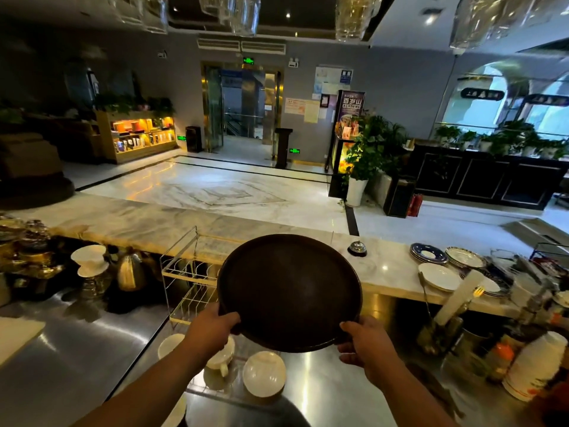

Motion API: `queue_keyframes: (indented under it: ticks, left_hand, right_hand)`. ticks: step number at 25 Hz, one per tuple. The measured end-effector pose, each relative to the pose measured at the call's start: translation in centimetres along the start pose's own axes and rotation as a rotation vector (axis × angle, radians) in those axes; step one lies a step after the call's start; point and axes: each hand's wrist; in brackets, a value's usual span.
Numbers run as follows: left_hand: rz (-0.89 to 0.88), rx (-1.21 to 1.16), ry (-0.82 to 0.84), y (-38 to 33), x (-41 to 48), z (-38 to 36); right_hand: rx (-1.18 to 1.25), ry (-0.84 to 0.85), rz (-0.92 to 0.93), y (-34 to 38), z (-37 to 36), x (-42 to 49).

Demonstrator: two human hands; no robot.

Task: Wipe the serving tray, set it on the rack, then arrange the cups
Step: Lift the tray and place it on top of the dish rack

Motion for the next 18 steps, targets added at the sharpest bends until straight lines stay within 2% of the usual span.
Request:
queue_keyframes:
  ticks: [9, 18]
  left_hand:
    - [-0.026, -0.002, -0.069, -1.5, 6.3, -0.1]
    - [-0.04, -0.004, -0.051, -2.3, 11.7, 2.4]
  right_hand:
    - [0.022, 0.004, -0.028, 3.2, -2.9, 6.9]
    - [-0.038, -0.013, -0.002, 5.8, -6.9, 10.6]
Point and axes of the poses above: each hand's wrist, its own x-axis towards the middle knuckle, its own z-axis out of the back of the hand, y = z × x
